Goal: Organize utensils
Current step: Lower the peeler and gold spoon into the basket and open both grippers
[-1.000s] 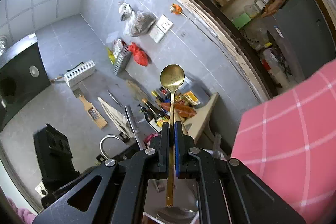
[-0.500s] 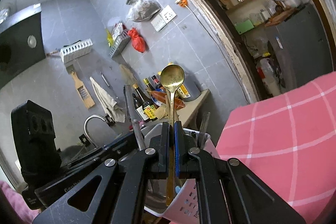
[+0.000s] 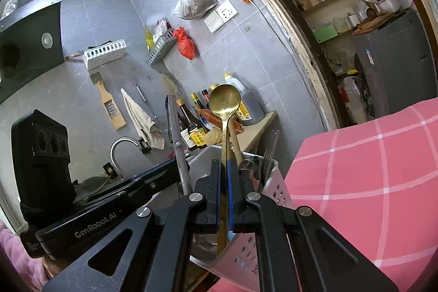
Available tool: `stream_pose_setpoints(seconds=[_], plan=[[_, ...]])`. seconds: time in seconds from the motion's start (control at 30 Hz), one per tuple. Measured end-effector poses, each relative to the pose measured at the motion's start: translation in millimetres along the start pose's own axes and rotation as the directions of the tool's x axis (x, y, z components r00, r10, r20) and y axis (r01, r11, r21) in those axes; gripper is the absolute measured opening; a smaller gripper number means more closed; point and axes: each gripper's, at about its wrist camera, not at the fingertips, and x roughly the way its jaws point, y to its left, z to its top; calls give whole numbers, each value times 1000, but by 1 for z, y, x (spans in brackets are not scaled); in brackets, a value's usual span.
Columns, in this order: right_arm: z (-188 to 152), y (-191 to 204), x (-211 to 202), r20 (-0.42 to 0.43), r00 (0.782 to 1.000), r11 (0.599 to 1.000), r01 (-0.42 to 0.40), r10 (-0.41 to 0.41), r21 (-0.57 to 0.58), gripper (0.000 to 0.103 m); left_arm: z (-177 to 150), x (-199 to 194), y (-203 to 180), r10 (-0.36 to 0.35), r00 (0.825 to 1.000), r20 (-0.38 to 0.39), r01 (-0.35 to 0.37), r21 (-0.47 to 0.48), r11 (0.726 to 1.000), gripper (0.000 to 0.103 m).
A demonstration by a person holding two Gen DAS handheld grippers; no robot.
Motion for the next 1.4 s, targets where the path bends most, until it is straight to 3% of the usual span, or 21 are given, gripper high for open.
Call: stream_pose_setpoints(seconds=[1.07, 1.17, 1.23, 1.4], plan=[[2, 1, -6, -66, 998, 1000, -12, 11, -24, 5, 1, -6, 4, -78, 995, -62, 78, -3, 997, 8], [2, 1, -5, -68, 998, 1000, -11, 10, -27, 5, 2, -9, 4, -82, 995, -59, 81, -6, 997, 12], [2, 1, -6, -74, 997, 1000, -10, 8, -30, 5, 3, -11, 4, -81, 995, -52, 80, -7, 997, 21], [2, 1, -7, -77, 997, 999, -9, 6, -32, 5, 4, -16, 8, -71, 997, -41, 70, -29, 997, 22]])
